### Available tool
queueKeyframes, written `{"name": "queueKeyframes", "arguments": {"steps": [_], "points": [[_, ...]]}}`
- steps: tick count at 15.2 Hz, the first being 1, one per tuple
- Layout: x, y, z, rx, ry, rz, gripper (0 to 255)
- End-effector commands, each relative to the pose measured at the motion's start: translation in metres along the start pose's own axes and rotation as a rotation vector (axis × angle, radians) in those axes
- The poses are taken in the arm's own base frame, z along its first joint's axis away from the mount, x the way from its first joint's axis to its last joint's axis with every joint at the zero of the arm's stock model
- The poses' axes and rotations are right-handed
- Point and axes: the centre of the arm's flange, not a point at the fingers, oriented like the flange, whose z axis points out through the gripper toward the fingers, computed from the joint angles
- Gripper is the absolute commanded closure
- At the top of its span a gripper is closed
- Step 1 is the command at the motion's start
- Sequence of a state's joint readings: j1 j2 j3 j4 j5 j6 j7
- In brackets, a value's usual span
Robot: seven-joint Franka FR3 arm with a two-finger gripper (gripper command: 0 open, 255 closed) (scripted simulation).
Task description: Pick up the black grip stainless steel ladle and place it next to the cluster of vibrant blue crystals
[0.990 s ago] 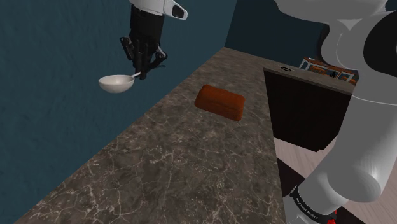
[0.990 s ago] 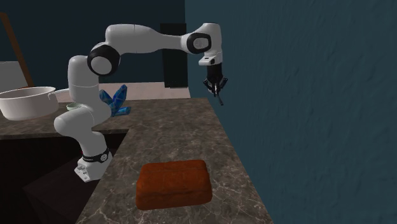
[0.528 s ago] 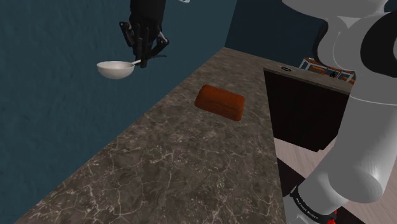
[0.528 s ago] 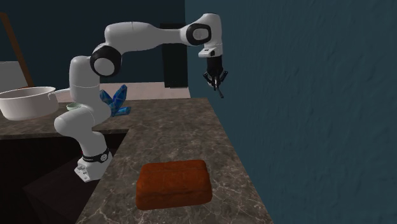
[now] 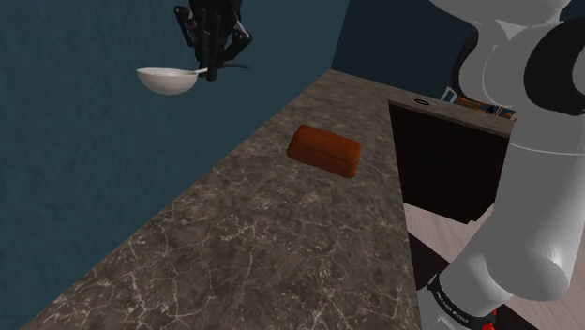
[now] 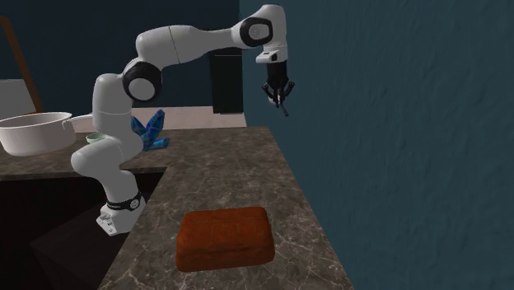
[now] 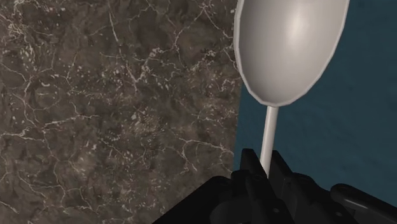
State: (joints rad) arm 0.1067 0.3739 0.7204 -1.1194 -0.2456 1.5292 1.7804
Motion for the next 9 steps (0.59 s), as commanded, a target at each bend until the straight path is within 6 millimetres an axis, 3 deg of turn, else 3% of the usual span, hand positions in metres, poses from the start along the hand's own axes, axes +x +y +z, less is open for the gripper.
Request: {"name": "queueKeyframes", "arguments": {"steps": [1,9], "points": [[-0.014,0.014,-0.003,0.0,0.0,0.0,255],[-0.088,0.09,-0.01,0.0,0.0,0.0,255]]}}
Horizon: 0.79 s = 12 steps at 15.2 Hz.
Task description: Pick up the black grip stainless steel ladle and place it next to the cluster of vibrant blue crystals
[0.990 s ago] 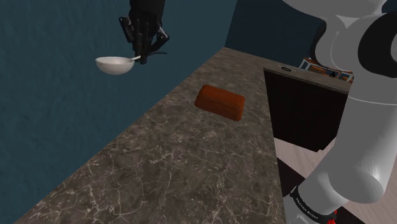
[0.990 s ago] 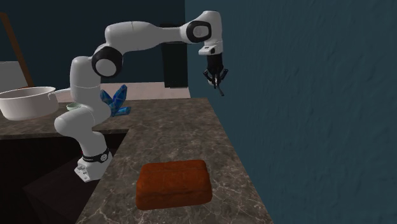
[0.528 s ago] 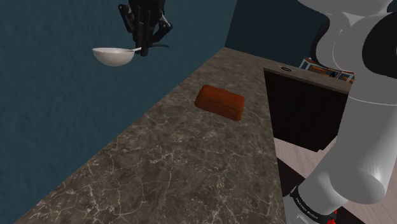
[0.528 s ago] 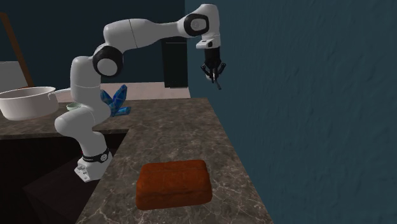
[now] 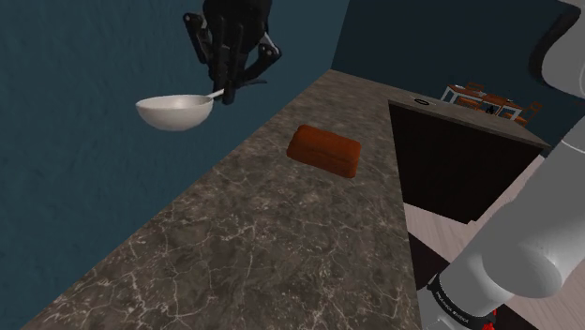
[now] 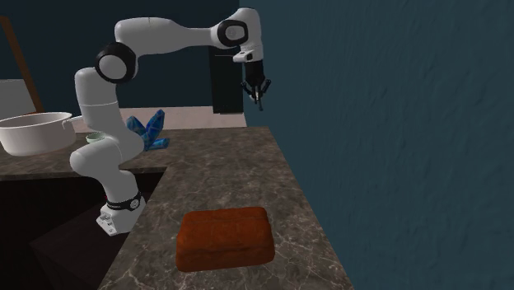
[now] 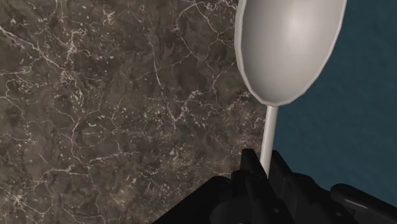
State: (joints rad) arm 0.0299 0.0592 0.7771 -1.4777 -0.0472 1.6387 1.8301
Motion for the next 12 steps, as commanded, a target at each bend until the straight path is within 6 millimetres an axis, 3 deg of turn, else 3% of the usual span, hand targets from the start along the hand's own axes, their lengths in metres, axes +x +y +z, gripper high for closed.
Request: {"name": "queueKeyframes", "arguments": {"steps": [1,12], "points": [[-0.018,0.019,-0.001,-0.001,-0.001,0.002,255],[-0.12,0.123,-0.011,-0.001,-0.001,0.002,255]]}}
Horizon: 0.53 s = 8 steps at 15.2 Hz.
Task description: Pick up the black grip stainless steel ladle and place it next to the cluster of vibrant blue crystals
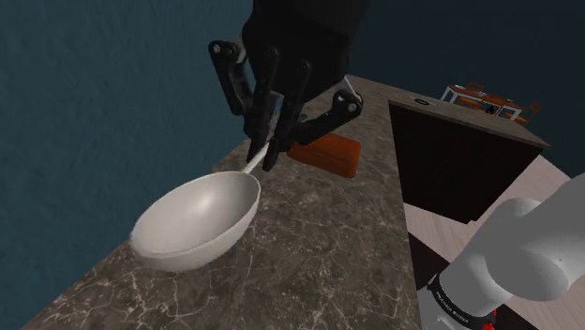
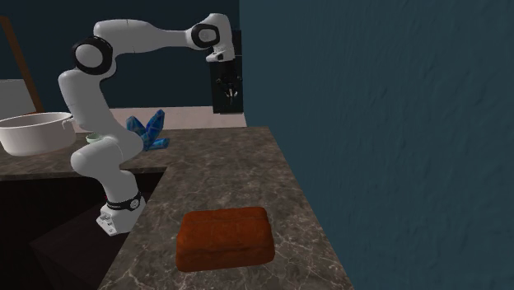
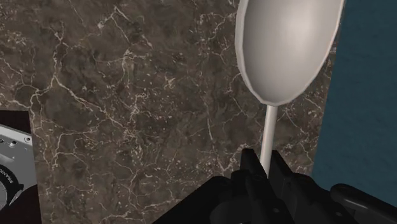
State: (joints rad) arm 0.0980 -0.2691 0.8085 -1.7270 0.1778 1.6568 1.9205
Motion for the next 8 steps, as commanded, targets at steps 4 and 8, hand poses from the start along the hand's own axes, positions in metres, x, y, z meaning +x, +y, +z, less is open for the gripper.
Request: {"name": "queueKeyframes", "arguments": {"steps": [4,8], "points": [[-0.043,0.047,-0.005,0.0,0.0,0.002,255],[-0.08,0.085,-0.009,0.0,0.0,0.002,255]]}}
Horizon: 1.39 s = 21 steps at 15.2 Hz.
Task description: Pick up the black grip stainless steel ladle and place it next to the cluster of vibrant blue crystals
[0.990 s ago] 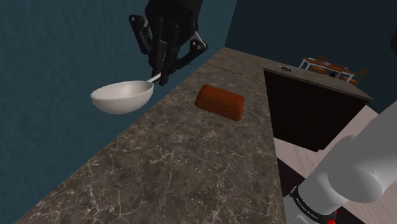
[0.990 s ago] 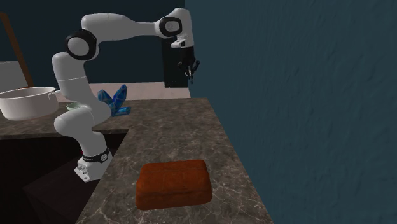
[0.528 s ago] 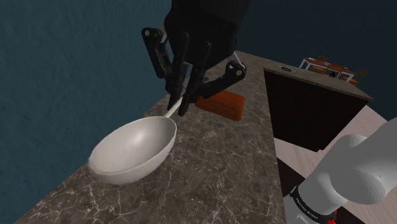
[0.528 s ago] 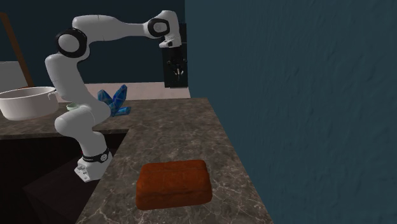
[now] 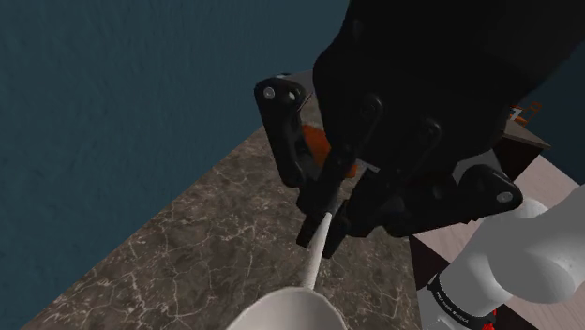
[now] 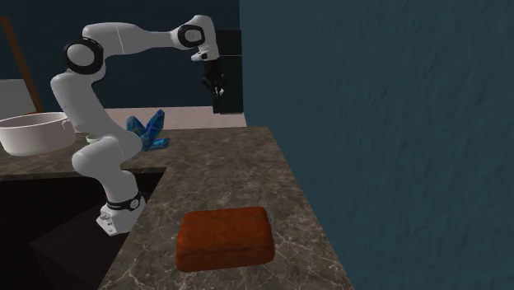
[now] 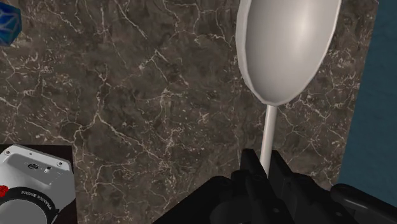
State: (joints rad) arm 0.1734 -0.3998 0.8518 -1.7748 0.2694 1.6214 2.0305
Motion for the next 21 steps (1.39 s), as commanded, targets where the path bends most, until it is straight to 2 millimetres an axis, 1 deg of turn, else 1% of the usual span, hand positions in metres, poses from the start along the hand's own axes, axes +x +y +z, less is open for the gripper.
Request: {"name": "queueKeyframes", "arguments": {"steps": [1,21], "points": [[-0.019,0.022,0.0,0.0,0.0,0.001,255],[-0.203,0.21,-0.018,0.0,0.0,0.001,255]]}}
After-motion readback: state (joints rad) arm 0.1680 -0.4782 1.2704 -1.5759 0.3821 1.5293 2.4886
